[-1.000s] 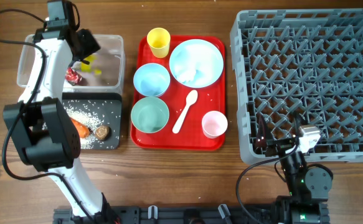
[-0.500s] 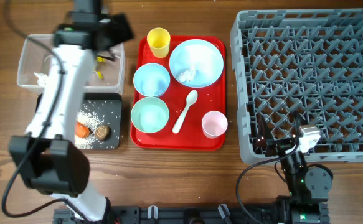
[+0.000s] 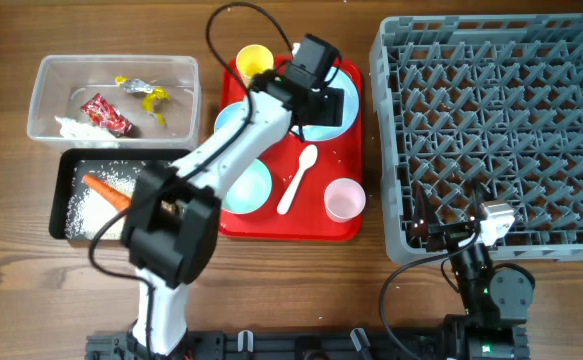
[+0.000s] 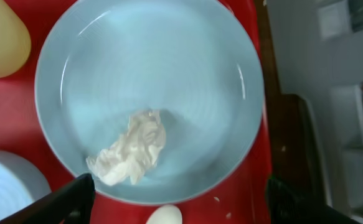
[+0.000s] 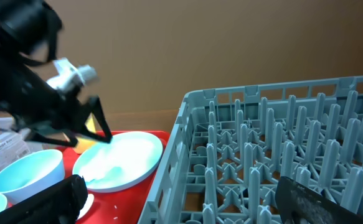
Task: Sort waste into correct bins and load items into the dishwasher rack
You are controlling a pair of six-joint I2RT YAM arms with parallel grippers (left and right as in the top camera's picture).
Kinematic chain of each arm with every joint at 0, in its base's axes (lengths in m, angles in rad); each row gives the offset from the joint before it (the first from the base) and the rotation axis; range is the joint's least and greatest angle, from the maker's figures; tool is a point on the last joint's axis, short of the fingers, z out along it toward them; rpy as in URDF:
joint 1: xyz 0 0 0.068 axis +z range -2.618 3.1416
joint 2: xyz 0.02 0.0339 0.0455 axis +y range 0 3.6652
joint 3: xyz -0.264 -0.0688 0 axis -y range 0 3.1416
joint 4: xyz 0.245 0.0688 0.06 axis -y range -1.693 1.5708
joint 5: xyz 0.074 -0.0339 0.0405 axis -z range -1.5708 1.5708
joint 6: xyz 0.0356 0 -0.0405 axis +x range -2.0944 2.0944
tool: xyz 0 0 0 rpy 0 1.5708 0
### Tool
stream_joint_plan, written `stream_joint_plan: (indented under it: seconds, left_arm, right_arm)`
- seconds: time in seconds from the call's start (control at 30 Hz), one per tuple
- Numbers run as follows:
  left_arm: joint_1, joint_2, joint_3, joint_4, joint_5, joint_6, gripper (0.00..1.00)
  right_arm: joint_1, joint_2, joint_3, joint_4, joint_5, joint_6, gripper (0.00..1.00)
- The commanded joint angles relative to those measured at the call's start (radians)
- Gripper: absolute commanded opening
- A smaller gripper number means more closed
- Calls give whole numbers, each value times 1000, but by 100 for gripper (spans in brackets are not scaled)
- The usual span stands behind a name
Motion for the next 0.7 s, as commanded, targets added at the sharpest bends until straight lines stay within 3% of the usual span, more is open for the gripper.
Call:
stream_joint_plan:
  seconds: [0.0, 0.3, 0.37, 0.47, 0.5, 0.53, 0.57, 0.67]
  left_arm:
    - [11, 46, -1, 23, -60, -2, 85]
    - [13, 141, -1, 68, -60, -2, 82]
    - [13, 161, -1, 68, -60, -2, 74]
    - [13, 181, -1, 68, -60, -2, 69]
    - [13, 181, -1, 69, -60, -2, 61]
    - [13, 181, -1, 72, -60, -2, 39]
    - [13, 175, -1, 81, -60, -2, 29]
    - [14, 135, 0, 99, -80, -1, 22]
  right_arm:
    - [4, 0, -1, 5, -10, -13, 100]
    - [4, 0, -1, 5, -10, -13, 100]
    - [4, 0, -1, 5, -10, -13, 100]
    - [4, 0, -1, 5, -10, -13, 100]
    - [4, 0, -1, 5, -10, -13, 99]
    - [4, 0, -1, 5, -10, -13, 100]
    - [4, 0, -1, 5, -10, -13, 100]
    - [4, 0, -1, 5, -10, -13, 100]
